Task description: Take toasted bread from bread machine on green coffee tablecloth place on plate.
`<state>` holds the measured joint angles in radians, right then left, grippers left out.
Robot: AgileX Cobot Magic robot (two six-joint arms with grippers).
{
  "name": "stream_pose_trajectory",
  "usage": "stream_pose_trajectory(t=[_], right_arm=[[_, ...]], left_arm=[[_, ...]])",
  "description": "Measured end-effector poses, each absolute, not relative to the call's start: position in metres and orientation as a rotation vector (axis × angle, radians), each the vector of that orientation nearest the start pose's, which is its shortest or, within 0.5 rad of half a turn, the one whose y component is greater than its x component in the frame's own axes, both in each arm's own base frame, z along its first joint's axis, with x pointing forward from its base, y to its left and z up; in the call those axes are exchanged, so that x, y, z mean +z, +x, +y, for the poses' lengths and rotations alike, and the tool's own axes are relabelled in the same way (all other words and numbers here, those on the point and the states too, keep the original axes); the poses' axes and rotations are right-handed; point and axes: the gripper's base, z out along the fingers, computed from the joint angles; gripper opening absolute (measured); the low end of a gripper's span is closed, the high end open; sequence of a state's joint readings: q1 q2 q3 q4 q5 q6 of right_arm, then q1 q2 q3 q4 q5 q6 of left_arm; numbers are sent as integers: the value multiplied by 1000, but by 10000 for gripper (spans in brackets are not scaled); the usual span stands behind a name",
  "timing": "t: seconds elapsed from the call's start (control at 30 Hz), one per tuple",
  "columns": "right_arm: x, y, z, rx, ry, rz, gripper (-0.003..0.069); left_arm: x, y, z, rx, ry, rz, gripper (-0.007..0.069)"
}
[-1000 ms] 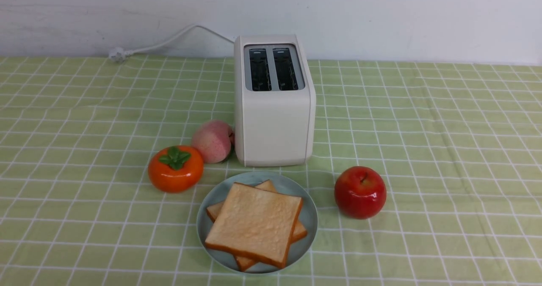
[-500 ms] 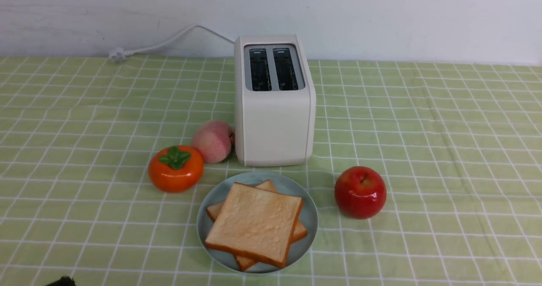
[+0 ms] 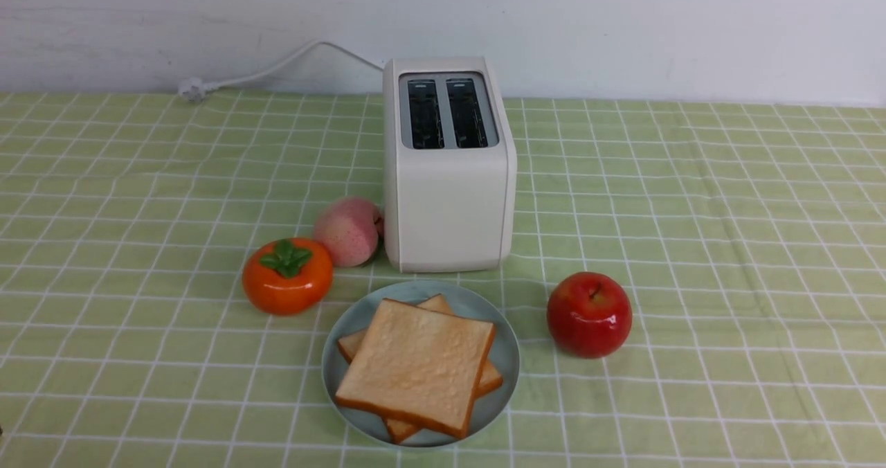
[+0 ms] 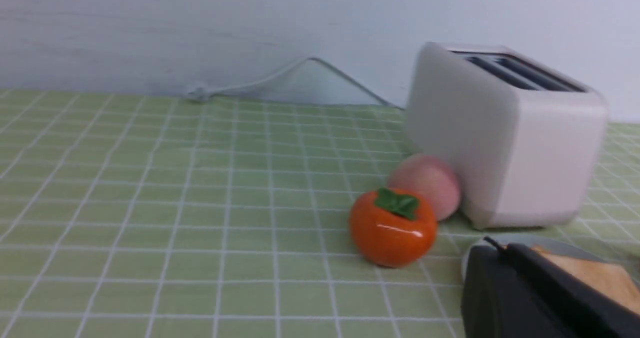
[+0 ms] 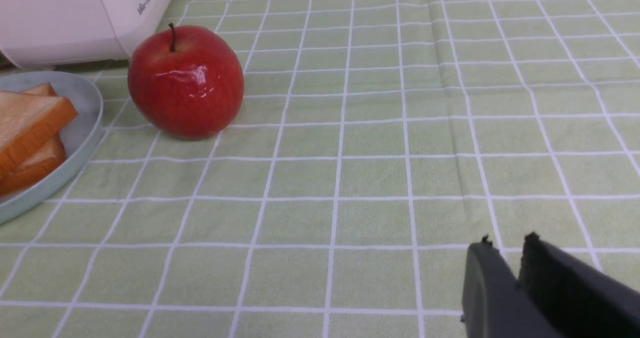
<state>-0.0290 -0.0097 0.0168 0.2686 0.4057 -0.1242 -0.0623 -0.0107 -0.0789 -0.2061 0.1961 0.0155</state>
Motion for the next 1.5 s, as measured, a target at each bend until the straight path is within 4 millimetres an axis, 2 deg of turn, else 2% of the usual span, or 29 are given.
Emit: stream_pose_trajectory(t=[0.13,0.27,0.33,0.4,1.5], right_arm=[[173,52,8,164,72,1883,111],[173,52,8,164,72,1883,118],[173,52,8,164,72,1883,120],[173,52,8,164,72,1883,123],[173,52,8,164,72,1883,161]], left_arm=[[200,56,-3,-208,-158,1595,-13],[186,56,-3,-204,-165,1702,-13],[174,54,-5,-205,-163,1830,-13],[169,52,-5,-208,-165,1887,-13],[169,52,-6,-232,-191,1886,-13]])
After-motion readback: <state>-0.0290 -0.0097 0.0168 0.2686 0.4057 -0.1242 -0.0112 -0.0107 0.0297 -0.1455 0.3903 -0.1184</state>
